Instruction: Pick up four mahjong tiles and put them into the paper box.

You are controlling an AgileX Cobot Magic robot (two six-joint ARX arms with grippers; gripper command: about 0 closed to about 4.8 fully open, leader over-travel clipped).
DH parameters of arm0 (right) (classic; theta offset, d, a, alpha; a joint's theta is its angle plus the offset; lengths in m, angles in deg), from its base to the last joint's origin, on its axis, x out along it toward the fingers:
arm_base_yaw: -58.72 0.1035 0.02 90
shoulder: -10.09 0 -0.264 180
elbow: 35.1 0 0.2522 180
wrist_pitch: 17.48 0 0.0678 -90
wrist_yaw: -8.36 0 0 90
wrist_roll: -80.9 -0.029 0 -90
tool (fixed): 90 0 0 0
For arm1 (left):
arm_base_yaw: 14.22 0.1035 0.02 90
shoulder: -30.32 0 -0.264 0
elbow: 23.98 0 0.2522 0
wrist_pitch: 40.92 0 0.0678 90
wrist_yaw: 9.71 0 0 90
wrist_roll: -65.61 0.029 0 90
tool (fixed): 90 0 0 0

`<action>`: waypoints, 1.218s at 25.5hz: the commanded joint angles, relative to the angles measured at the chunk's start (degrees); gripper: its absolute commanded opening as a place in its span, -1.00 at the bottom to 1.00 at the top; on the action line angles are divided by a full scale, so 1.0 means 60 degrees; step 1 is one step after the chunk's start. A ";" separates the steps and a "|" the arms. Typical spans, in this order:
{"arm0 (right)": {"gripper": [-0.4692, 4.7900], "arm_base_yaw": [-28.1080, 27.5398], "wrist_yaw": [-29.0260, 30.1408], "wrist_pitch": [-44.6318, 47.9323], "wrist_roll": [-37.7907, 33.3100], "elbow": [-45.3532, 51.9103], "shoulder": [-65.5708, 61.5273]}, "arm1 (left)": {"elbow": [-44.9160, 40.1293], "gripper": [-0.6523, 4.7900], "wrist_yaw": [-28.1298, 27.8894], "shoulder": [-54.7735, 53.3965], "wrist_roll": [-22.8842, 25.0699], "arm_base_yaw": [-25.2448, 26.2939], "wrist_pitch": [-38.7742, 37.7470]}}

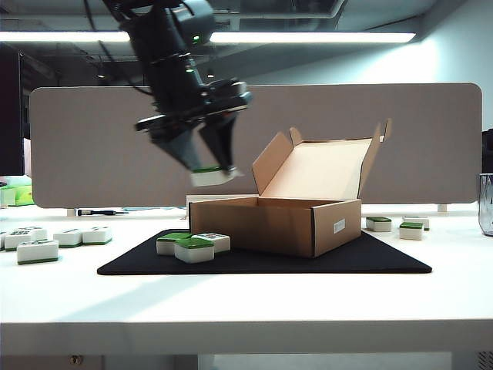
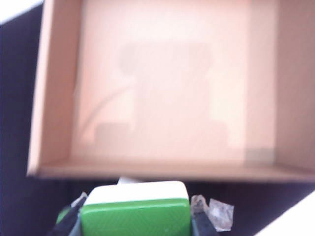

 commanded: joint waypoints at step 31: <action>-0.83 -0.0004 -0.0018 0.0091 0.0058 -0.0044 0.0102 | 0.0510 0.50 -0.0193 -0.1344 0.0550 -0.0765 0.0670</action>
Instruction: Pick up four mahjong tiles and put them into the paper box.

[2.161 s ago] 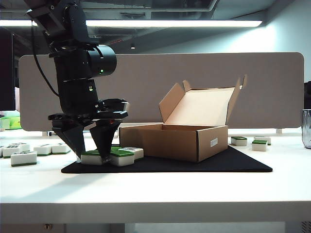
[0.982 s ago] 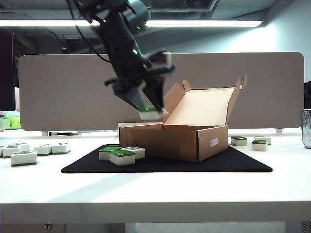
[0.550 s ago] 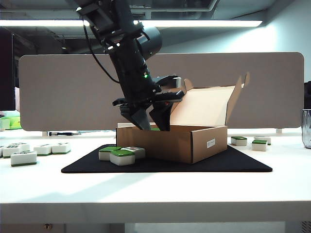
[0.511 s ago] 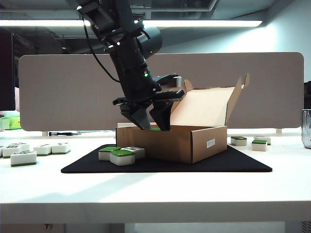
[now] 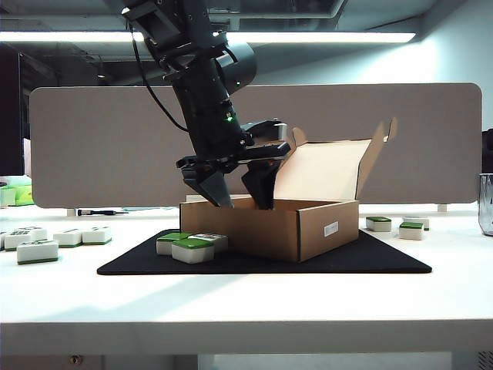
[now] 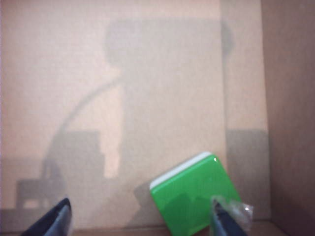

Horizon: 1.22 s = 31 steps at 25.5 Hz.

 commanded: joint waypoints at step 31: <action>-0.83 -0.0004 -0.0022 0.0091 0.0040 -0.0044 0.0102 | 0.2073 0.49 -0.0747 -0.1351 0.0004 0.0277 -0.5333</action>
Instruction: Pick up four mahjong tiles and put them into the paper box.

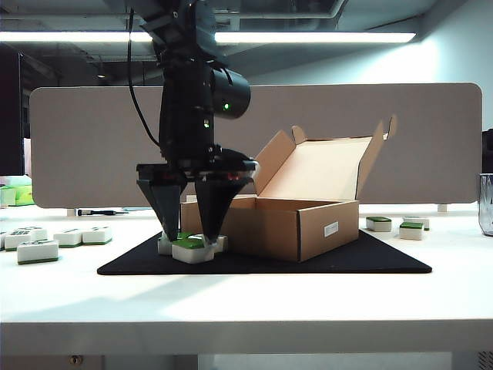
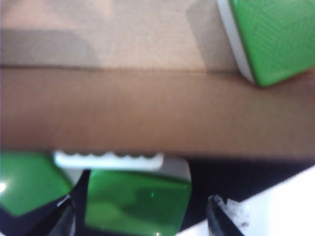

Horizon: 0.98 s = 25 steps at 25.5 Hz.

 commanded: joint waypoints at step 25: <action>-0.83 -0.0004 -0.0022 0.0087 0.0040 -0.0040 0.0102 | 0.0098 -0.14 0.0033 0.1519 0.0004 -0.0022 0.1847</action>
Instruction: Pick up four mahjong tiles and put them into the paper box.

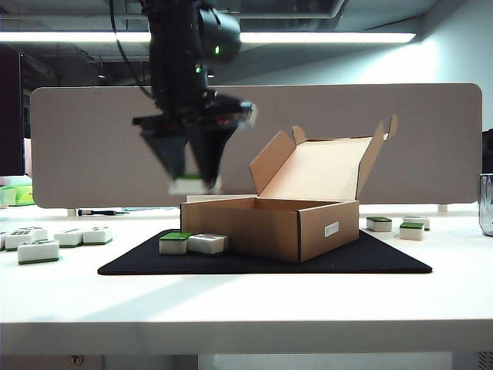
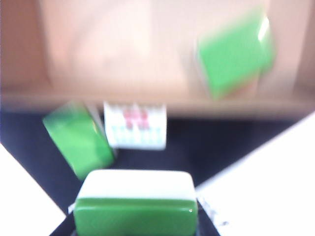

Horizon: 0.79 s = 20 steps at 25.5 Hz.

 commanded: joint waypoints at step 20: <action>-0.83 -0.0004 -0.0015 0.0080 0.0036 -0.0044 0.0102 | 0.0011 -0.10 0.0178 -0.1672 0.0000 -0.0007 0.4171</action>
